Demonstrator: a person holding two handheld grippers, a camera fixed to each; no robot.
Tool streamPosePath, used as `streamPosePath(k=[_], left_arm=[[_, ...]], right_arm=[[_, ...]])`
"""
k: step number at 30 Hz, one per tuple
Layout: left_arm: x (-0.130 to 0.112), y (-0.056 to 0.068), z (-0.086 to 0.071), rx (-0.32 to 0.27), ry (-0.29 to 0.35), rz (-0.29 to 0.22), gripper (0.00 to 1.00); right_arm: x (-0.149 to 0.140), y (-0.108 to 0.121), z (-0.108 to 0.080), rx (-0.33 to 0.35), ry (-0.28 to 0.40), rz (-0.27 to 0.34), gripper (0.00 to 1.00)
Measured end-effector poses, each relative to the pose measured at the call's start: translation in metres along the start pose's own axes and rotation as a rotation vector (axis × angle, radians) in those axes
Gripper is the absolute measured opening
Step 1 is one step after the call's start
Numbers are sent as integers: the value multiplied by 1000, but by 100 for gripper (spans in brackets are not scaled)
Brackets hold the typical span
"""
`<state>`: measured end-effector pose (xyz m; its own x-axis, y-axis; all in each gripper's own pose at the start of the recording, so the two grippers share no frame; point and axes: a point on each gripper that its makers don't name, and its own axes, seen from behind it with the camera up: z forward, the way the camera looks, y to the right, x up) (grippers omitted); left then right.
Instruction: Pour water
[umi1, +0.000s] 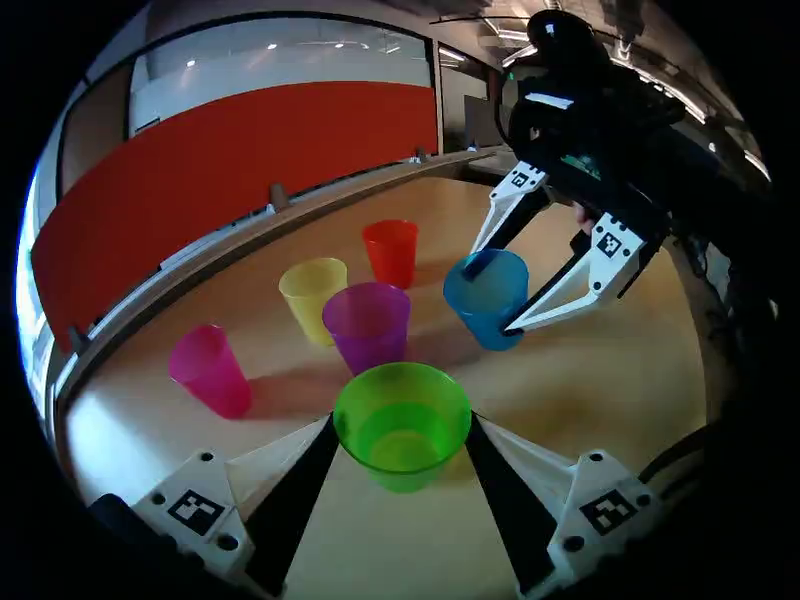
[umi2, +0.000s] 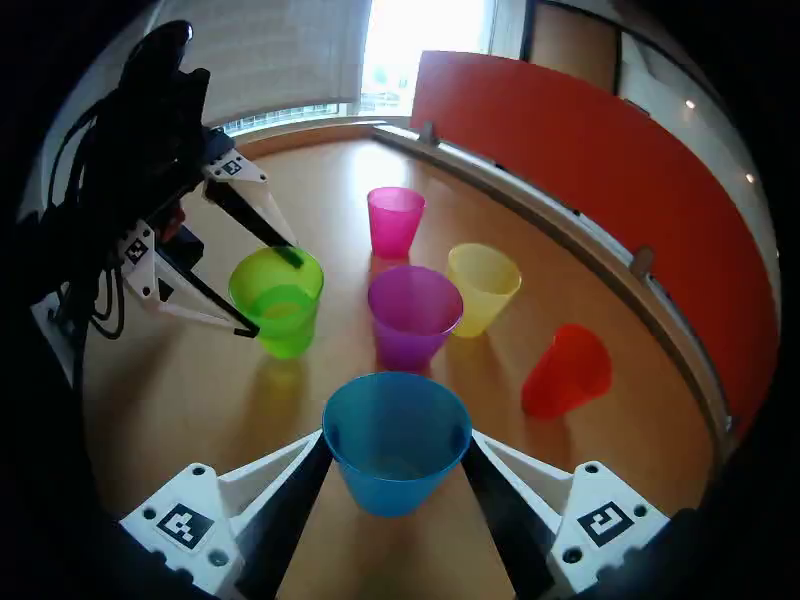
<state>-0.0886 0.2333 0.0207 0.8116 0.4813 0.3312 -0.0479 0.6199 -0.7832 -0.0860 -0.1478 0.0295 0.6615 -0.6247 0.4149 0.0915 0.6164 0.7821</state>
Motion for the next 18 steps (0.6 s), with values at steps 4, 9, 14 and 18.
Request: streamPosePath(k=[4,9,14,18], left_arm=[[-2,-1,3,-1,-5,-7,88],[-5,-1,5,-3,-12,-8,88],[-8,-2,6,-5,-14,-12,88],[-9,-2,6,-6,-12,-15,88]], right_arm=[[-2,0,3,0,-5,1,91],[-3,0,7,2,-7,4,91],[-7,-2,9,7,-10,5,91],[-13,-3,8,10,-18,6,91]])
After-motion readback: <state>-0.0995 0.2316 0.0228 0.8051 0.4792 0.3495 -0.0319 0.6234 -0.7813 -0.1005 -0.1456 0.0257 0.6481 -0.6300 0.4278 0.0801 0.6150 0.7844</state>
